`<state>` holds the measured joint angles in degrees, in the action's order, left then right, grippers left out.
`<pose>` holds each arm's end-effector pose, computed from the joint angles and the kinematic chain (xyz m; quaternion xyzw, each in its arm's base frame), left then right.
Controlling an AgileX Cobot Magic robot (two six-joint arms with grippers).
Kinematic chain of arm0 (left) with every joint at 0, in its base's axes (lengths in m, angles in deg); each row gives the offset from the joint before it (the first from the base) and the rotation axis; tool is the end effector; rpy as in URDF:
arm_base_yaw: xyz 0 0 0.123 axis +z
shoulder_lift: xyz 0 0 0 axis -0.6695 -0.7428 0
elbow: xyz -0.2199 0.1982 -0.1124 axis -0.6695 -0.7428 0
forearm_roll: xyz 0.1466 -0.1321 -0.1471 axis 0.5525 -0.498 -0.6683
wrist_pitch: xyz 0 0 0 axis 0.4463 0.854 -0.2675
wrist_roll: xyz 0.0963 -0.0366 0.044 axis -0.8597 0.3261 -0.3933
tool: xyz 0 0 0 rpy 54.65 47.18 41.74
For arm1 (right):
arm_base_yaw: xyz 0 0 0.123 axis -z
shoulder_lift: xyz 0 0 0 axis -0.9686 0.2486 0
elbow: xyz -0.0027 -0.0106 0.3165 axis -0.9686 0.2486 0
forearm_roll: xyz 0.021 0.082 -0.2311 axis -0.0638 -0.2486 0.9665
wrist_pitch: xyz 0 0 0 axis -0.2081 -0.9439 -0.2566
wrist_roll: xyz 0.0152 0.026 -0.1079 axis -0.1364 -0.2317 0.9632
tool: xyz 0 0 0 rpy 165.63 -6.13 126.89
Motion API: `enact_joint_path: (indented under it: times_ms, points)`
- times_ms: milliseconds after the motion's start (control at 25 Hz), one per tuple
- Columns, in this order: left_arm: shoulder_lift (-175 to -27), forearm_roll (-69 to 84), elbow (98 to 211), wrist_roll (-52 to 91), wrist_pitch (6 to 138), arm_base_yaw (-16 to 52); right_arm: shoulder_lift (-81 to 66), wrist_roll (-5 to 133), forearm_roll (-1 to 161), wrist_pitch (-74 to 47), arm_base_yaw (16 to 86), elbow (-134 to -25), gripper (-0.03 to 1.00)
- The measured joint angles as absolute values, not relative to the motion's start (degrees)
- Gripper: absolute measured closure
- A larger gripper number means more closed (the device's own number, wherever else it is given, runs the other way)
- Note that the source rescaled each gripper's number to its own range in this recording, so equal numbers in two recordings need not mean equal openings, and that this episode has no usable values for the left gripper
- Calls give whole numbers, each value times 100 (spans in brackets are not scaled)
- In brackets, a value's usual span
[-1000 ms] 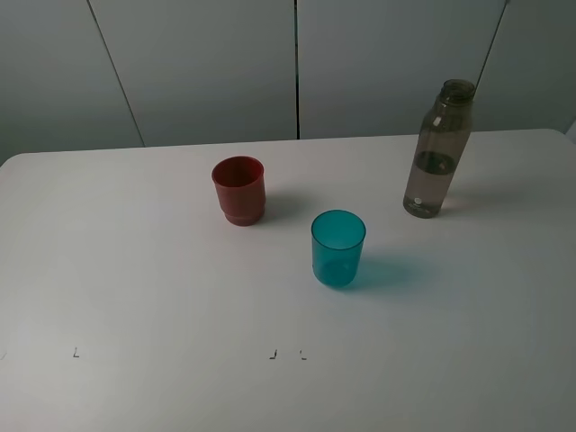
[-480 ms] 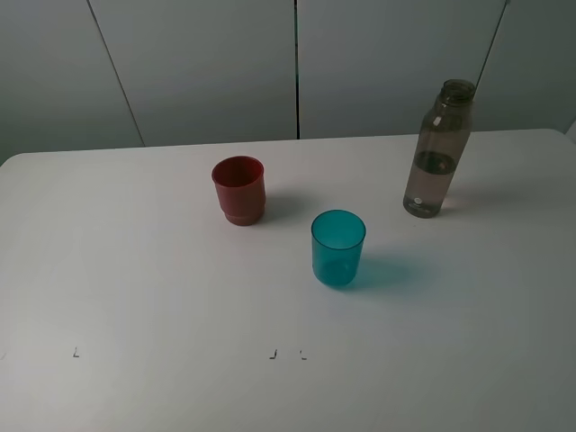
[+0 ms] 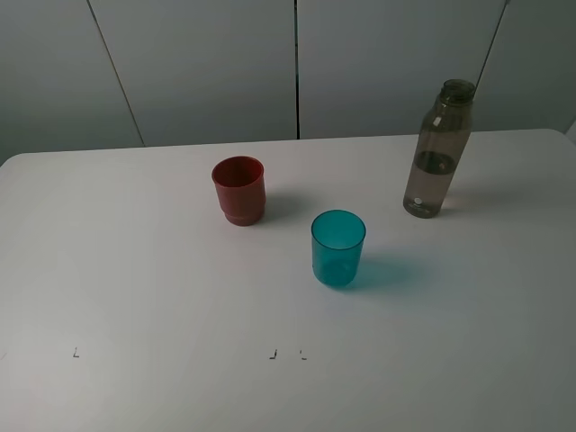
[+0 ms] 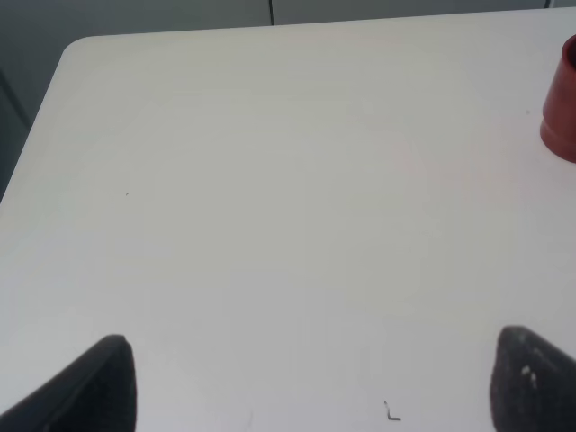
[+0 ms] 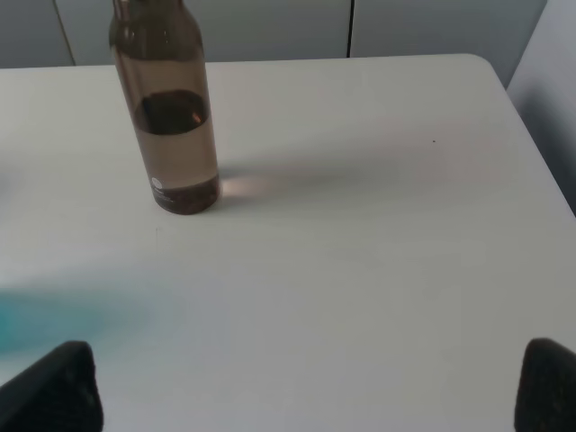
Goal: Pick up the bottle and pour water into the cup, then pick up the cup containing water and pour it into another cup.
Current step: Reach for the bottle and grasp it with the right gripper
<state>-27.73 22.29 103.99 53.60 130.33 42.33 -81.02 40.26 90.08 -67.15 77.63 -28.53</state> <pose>-0.0257 0.0019 0.2654 0.0001 0.8571 0.0137 0.5149 -0.0266 -0.0025 0.2653 0.0205 0.8588 -0.0237 0.5113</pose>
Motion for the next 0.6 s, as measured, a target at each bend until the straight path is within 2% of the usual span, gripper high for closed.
enact_joint_path:
  times_ms: [280,600]
  points:
    - [-2773,2229,10399,5360,13033,4233,-8088,4083,8889,-6598,7763,-2901,-3]
    - [-2773,2229,10399,5360,13033,4233,-6882,4189,8488,-5807,7763,-3313,-3]
